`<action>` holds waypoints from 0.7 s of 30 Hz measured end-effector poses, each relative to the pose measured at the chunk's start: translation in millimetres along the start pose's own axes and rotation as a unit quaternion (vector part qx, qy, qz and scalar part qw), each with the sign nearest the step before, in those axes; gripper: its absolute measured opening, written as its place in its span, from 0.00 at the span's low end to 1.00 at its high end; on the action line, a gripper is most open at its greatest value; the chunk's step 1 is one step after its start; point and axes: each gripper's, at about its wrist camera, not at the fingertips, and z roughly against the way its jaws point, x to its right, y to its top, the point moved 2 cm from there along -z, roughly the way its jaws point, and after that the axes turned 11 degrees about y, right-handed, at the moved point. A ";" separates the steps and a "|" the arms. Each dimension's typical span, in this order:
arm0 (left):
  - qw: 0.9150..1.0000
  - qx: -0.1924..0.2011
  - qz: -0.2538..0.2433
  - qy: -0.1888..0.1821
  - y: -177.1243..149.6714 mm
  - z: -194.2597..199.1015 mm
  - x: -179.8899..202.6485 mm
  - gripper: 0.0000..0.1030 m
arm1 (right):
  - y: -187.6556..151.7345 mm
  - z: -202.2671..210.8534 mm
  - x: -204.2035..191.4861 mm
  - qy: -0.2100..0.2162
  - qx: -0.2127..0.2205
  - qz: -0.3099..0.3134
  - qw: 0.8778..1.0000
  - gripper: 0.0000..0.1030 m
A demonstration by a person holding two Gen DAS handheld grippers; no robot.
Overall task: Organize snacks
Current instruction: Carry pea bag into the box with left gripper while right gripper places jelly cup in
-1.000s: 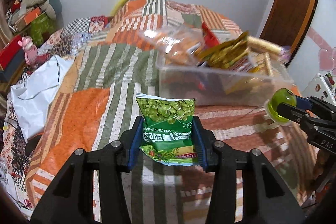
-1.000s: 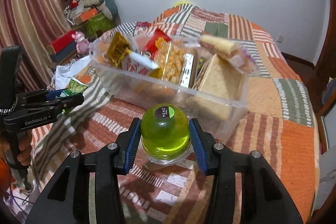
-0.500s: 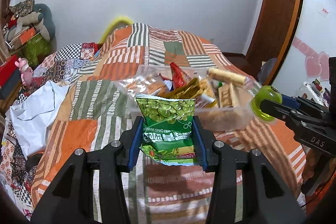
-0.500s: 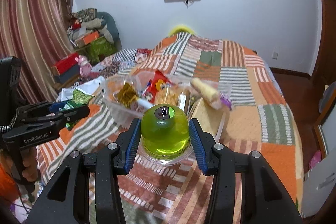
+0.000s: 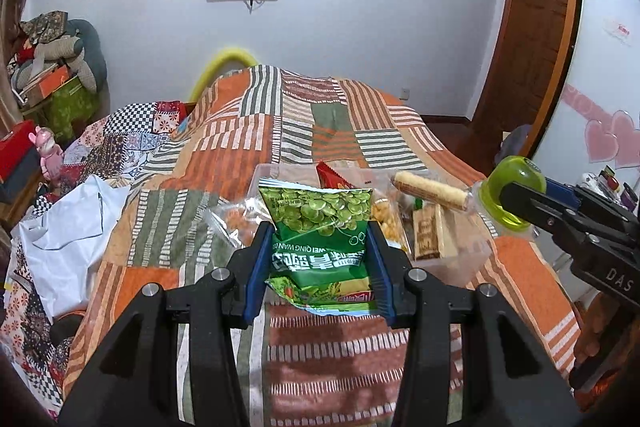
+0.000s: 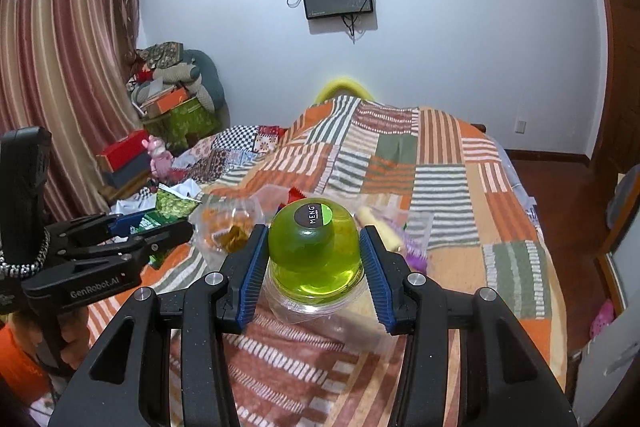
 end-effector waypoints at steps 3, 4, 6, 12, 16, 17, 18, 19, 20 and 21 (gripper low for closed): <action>1.000 -0.003 0.001 0.001 5.3 -8.6 1.9 0.43 | 4.4 -6.4 -1.4 -0.002 0.001 0.005 1.000 0.42; 1.000 -0.006 -0.001 0.001 6.9 -12.2 3.0 0.43 | 5.3 -9.2 -1.0 -0.002 0.000 0.004 1.000 0.42; 1.000 -0.006 -0.006 0.006 9.9 -18.2 5.9 0.43 | 5.5 -14.2 1.1 -0.002 -0.002 0.004 1.000 0.42; 1.000 -0.020 0.000 0.001 18.4 -39.2 11.4 0.43 | -0.1 -34.3 5.8 0.000 -0.020 -0.002 1.000 0.42; 0.999 -0.031 0.014 -0.001 22.3 -55.3 13.2 0.43 | -2.4 -45.6 10.3 0.004 -0.032 -0.009 0.999 0.42; 0.999 -0.035 0.018 -0.003 23.3 -59.5 13.8 0.43 | -3.0 -47.9 11.1 0.004 -0.035 -0.010 0.999 0.42; 0.999 -0.036 0.020 -0.003 23.9 -62.7 13.9 0.43 | -3.9 -50.4 11.9 0.002 -0.038 -0.011 0.999 0.42; 0.999 -0.037 0.020 -0.001 24.2 -66.5 14.4 0.44 | -4.1 -52.2 12.9 0.002 -0.041 -0.011 0.999 0.42; 0.999 -0.037 0.019 0.001 24.8 -69.1 14.5 0.44 | -4.5 -54.5 13.7 0.002 -0.044 -0.011 0.999 0.42; 0.999 -0.037 0.019 0.005 25.2 -71.7 14.5 0.44 | -5.2 -56.1 14.5 0.000 -0.046 -0.011 0.999 0.42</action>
